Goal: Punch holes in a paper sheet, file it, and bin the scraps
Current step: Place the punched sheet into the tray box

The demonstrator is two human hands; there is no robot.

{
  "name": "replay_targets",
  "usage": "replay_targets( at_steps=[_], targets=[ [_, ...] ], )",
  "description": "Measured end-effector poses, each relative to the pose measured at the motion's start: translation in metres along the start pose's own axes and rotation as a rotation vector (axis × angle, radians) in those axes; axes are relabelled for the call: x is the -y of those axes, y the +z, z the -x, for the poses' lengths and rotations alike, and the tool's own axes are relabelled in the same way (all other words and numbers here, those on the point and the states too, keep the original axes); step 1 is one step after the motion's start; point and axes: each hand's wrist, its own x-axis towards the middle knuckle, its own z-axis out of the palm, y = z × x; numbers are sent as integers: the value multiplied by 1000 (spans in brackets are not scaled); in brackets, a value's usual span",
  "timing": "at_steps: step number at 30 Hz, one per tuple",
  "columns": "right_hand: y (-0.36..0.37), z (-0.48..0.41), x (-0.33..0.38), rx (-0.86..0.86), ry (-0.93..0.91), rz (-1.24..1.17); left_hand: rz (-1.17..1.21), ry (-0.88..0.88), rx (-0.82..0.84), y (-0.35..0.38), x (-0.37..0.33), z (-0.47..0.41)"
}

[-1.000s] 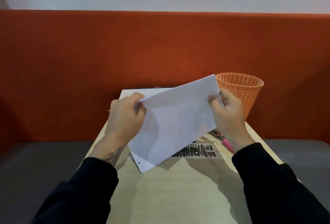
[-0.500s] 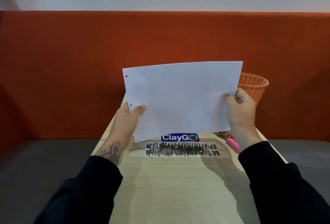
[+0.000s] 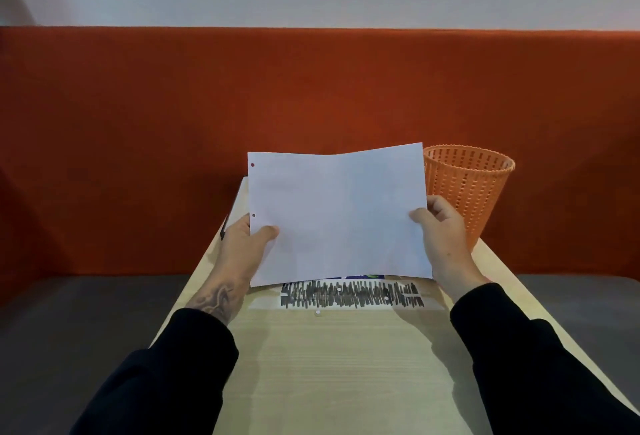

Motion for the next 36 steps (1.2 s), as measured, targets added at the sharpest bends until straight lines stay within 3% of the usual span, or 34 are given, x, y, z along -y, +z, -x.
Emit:
replay_targets(
  at_steps=[6, 11, 19, 30, 36],
  targets=[
    [0, -1, 0, 95, -17, 74, 49, 58, -75, -6, -4, -3],
    [3, 1, -12, 190, 53, 276, -2, -4, -34, -10, 3, 0],
    [5, -2, -1, 150, -24, 267, -106, 127, -29, -5, -13, -5],
    [22, -43, 25, 95, -79, 289, -316, 332, -178, -5, -37, -52],
    [46, -72, 9, 104, -110, 552, -589, 259, -16, -1, -30, -95]
  ],
)
